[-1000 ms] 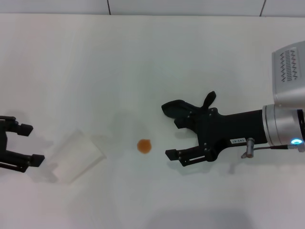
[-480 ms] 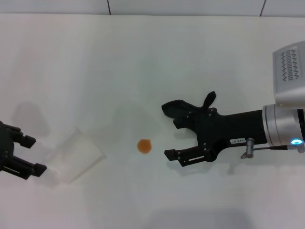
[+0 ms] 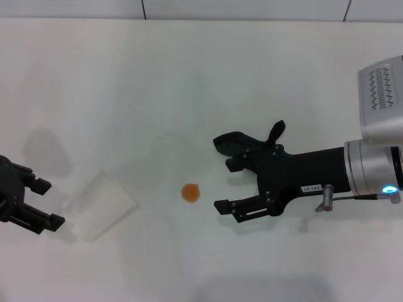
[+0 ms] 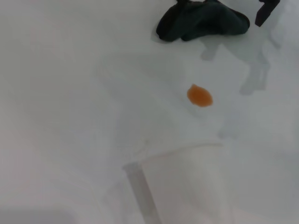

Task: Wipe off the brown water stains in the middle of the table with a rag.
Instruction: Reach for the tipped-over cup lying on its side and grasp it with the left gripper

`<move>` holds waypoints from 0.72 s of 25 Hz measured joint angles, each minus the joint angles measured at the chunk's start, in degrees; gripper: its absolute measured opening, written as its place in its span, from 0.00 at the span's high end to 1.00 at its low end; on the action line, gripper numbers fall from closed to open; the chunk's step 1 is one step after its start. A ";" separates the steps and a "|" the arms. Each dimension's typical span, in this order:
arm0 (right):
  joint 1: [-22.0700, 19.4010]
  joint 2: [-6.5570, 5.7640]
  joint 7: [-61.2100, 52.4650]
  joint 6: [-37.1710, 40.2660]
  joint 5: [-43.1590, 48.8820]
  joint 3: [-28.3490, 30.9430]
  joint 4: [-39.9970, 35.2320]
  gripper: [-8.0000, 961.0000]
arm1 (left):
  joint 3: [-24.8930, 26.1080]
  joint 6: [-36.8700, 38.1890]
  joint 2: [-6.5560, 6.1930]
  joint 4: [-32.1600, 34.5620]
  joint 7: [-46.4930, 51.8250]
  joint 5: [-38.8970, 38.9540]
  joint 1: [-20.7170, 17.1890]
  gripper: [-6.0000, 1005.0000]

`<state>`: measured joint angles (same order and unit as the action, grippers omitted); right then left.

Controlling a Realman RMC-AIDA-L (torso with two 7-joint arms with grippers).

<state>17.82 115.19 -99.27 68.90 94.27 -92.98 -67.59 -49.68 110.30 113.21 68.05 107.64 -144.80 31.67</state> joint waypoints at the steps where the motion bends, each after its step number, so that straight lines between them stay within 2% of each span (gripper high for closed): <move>1: -0.01 0.00 0.02 0.00 0.00 -0.01 0.00 0.13 | 0.01 -0.24 -0.01 -0.37 -0.08 -0.10 0.21 0.14; 12: -0.07 0.04 0.14 0.00 0.00 -0.20 0.09 0.13 | -0.41 -3.22 0.03 -4.78 -0.67 -1.30 3.40 0.14; 18: -0.07 0.04 0.18 0.00 0.00 -0.20 0.09 0.13 | -0.62 -4.33 0.67 -5.63 -0.75 -2.00 4.71 0.15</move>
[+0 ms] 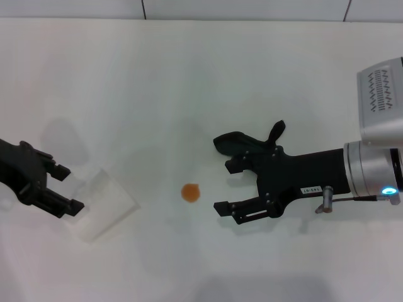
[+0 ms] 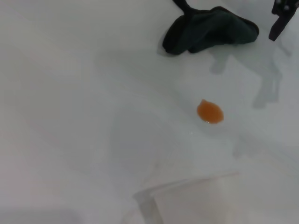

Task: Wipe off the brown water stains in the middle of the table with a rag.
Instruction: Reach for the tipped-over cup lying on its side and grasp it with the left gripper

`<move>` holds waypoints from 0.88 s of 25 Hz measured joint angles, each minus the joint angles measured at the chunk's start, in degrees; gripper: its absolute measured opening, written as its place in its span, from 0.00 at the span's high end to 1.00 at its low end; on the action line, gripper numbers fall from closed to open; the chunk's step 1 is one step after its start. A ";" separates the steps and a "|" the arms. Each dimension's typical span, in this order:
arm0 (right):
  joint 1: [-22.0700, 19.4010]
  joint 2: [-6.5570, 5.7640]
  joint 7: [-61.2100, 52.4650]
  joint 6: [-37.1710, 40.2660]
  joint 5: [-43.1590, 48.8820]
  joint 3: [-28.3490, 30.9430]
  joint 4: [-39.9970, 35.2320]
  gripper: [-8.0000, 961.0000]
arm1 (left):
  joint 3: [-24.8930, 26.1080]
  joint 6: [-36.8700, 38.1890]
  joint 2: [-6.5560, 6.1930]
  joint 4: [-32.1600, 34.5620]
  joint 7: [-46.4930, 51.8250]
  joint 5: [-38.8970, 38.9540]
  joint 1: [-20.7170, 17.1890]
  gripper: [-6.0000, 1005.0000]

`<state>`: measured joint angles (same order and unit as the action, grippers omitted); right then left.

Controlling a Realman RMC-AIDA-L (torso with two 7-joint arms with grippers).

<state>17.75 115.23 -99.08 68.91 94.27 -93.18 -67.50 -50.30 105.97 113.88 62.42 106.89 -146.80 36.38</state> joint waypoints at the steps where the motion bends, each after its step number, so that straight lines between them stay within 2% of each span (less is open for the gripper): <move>1: 0.00 0.00 0.01 0.00 0.01 0.00 0.00 0.13 | -0.02 -0.02 0.09 -0.30 0.00 -0.09 0.27 0.15; 9: 0.00 0.00 0.04 0.00 0.04 0.02 -0.08 0.13 | -0.06 0.87 0.22 -1.25 -0.07 -1.84 2.06 0.16; 16: 0.00 0.00 0.04 0.00 0.04 0.02 -0.16 0.13 | -0.62 3.74 -0.53 -1.51 -0.03 -3.71 3.32 0.17; 22: 0.00 -0.01 0.04 0.00 0.00 0.02 -0.07 0.13 | -0.64 3.48 -0.57 -3.34 -0.47 -5.25 4.11 0.18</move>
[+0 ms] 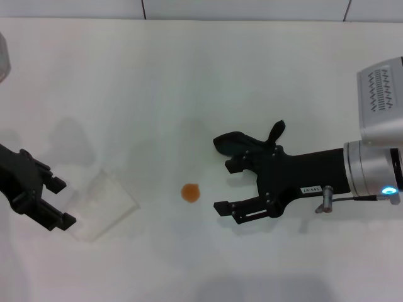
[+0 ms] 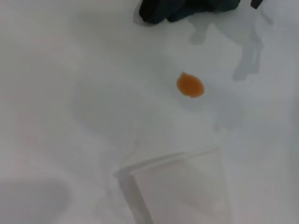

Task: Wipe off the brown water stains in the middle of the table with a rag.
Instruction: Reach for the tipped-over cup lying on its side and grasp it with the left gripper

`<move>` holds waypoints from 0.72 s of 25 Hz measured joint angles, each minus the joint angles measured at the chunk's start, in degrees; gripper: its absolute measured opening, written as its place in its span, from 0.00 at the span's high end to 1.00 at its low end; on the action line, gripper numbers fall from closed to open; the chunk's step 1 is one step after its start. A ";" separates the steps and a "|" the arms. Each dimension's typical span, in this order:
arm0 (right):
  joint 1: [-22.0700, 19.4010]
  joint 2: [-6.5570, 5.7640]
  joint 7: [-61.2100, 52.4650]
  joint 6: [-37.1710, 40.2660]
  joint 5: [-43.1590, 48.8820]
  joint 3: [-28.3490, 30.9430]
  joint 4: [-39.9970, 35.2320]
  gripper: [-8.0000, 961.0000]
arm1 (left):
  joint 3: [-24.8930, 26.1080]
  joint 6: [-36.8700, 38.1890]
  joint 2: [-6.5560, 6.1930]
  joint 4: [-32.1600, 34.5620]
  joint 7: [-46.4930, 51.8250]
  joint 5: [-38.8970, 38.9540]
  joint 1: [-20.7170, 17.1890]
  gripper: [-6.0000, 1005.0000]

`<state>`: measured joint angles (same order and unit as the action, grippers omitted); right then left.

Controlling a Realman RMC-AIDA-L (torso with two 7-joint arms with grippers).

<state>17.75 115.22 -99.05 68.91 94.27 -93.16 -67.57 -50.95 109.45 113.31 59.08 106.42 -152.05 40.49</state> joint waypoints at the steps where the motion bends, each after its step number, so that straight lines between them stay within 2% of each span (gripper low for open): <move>1: -0.01 0.00 0.00 0.00 0.00 0.00 0.03 0.13 | 0.00 -0.23 0.05 -0.12 -0.13 -0.04 0.00 0.18; 8: -0.10 0.00 0.00 0.00 -0.04 -0.06 0.08 0.13 | -0.06 -2.02 0.32 -1.10 -0.33 0.00 0.22 0.20; 11: -0.22 0.00 0.00 0.00 -0.05 -0.18 0.08 0.13 | -0.50 -3.96 0.60 -3.52 -0.77 -0.03 1.06 0.20; 18: -0.40 0.00 0.00 0.00 -0.06 -0.54 0.08 0.13 | -0.72 -6.34 1.86 -4.55 -1.64 -0.07 1.70 0.21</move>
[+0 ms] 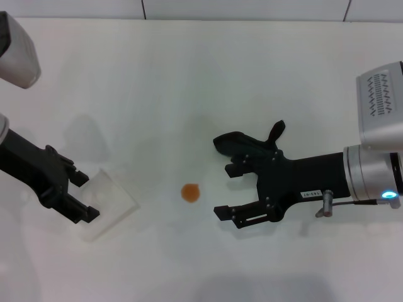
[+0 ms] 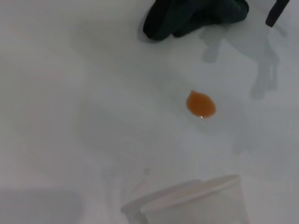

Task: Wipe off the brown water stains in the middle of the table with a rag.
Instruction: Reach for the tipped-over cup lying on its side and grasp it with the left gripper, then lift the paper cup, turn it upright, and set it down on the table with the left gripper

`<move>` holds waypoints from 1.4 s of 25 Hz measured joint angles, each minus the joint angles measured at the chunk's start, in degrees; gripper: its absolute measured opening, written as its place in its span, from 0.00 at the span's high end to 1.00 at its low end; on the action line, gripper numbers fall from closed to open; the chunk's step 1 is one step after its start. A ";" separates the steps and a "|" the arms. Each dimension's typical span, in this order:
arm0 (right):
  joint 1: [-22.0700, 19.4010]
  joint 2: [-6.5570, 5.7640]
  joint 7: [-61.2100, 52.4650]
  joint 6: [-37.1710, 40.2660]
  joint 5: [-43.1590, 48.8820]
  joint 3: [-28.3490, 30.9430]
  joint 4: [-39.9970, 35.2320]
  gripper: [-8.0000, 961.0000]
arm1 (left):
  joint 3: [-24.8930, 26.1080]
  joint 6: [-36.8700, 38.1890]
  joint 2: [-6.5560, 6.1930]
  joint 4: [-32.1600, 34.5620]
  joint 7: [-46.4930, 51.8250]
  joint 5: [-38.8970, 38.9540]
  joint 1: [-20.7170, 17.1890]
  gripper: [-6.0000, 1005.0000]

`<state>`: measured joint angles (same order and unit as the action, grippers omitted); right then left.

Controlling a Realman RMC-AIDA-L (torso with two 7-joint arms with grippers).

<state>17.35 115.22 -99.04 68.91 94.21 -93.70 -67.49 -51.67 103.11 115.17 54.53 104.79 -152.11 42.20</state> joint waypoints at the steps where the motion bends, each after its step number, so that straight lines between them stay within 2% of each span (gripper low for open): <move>1: -0.03 0.00 0.00 0.00 0.00 0.00 0.00 0.13 | -0.01 -0.17 0.10 -0.15 -0.04 0.03 0.02 0.21; 6: -0.05 -0.04 0.00 0.00 0.00 0.00 0.00 0.13 | -0.01 -1.49 0.78 -1.66 -0.19 0.10 0.32 0.22; 13: -0.04 -0.08 0.00 0.00 0.00 0.01 -0.01 0.13 | -0.01 -2.51 0.89 -3.05 -0.51 0.04 0.17 0.23; 35: -0.13 -0.09 0.00 0.00 0.01 -0.08 -0.01 0.13 | 0.37 -4.90 1.19 -1.82 0.00 -1.19 -0.28 0.27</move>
<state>17.23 115.13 -99.05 68.91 94.22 -93.78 -67.50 -51.30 98.21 116.36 52.71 104.79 -153.31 41.92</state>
